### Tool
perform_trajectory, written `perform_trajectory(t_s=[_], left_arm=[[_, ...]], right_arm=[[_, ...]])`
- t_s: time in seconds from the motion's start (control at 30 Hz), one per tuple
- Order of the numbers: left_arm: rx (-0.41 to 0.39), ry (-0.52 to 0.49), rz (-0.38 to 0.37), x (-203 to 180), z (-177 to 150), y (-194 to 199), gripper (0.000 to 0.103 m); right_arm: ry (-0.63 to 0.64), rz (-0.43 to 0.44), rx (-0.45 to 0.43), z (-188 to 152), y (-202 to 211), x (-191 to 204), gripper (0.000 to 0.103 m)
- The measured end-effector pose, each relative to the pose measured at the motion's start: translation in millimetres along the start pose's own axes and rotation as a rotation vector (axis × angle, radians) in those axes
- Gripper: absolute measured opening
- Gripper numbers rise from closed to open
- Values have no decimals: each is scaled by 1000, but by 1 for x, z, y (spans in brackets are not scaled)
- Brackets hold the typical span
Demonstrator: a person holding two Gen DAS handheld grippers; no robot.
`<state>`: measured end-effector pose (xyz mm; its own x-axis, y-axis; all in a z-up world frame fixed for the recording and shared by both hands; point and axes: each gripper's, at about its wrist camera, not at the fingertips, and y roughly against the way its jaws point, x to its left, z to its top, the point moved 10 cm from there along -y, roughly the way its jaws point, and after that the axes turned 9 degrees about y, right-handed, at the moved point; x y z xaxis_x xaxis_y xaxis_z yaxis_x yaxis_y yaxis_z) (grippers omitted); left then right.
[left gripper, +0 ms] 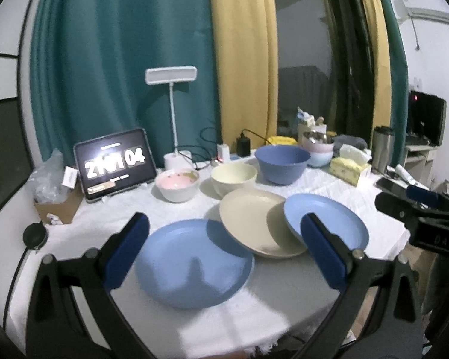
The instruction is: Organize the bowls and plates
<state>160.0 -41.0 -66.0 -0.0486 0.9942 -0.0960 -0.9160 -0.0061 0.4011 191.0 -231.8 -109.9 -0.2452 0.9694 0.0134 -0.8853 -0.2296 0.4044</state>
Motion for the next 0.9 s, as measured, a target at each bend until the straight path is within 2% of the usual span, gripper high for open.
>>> perform_trajectory(t_s=[0.47, 0.7, 0.9], left_arm=[[73, -118, -57, -70, 0, -58, 102], [147, -168, -95, -108, -9, -98, 101], [225, -158, -96, -120, -23, -134, 101]], right_arm=[[-96, -72, 77, -25, -38, -69, 96], [-145, -95, 140, -41, -65, -107, 96], [-154, -82, 210, -56, -95, -123, 96]])
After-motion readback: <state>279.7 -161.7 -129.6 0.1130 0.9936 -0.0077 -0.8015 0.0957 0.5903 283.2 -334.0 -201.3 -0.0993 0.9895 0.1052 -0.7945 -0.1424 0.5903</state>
